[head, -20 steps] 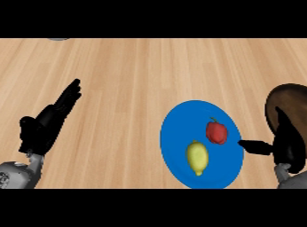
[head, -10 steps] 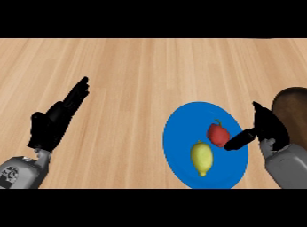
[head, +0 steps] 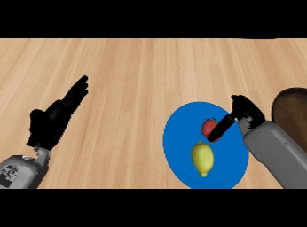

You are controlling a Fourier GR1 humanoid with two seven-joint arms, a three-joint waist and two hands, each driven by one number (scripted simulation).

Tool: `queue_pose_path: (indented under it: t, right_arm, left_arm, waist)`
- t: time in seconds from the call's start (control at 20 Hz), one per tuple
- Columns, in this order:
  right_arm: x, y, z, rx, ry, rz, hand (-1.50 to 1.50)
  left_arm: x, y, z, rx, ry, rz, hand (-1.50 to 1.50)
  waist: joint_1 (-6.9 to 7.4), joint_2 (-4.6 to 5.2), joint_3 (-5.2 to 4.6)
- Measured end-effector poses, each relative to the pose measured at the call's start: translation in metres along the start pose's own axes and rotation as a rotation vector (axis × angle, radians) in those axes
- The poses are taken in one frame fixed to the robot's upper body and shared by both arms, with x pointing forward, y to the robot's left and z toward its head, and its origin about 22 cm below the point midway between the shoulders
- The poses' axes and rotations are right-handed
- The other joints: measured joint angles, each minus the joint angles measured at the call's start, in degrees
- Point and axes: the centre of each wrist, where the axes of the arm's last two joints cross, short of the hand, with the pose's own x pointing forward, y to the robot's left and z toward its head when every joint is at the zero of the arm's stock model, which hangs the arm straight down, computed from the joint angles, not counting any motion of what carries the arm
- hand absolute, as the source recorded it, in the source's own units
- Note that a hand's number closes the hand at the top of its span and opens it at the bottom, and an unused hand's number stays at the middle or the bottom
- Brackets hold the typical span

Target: Pick the bell pepper from the plate and place it in the pan

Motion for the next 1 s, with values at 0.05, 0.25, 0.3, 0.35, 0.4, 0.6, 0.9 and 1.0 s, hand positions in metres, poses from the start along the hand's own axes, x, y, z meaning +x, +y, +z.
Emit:
queue_pose_path:
  t: [0.05,0.25,0.3,0.35,0.4,0.6,0.9,1.0]
  right_arm:
    - [0.003,0.001,-0.002,0.002,0.009,0.014,-1.5]
    - [0.015,0.004,-0.009,0.016,0.037,0.062,-1.5]
    - [0.016,0.007,-0.01,0.018,0.044,0.077,-1.5]
    - [0.017,0.011,-0.012,0.023,0.053,0.089,-1.5]
    - [0.019,0.011,-0.014,0.025,0.062,0.094,-1.5]
    - [0.022,0.018,-0.016,0.036,0.072,0.123,-1.5]
    - [0.023,0.026,-0.018,0.036,0.082,0.139,-1.5]
    - [0.027,0.03,-0.017,0.035,0.079,0.142,-1.5]
  left_arm:
    - [-0.002,-0.002,0.001,-0.001,0.0,-0.001,0.0]
    - [-0.002,0.0,0.003,0.007,0.003,-0.001,0.0]
    - [-0.003,0.0,0.005,0.008,0.003,-0.002,0.0]
    - [-0.004,-0.001,0.004,0.01,0.006,0.002,0.0]
    - [-0.004,-0.002,0.006,0.009,0.007,0.004,0.0]
    - [-0.004,0.003,0.007,0.02,0.01,0.0,0.0]
    - [-0.009,0.001,0.008,0.03,0.009,0.001,0.0]
    - [-0.007,0.002,0.005,0.03,0.009,0.003,0.0]
  waist:
    - [-0.06,-0.02,0.01]
    - [-0.44,-0.18,0.01]
    - [-0.57,-0.26,0.0]
    - [-0.81,-0.27,0.0]
    - [-0.76,-0.3,0.02]
    - [-1.45,-0.44,0.03]
    - [-1.92,-0.61,-0.02]
    - [-2.03,-0.64,-0.04]
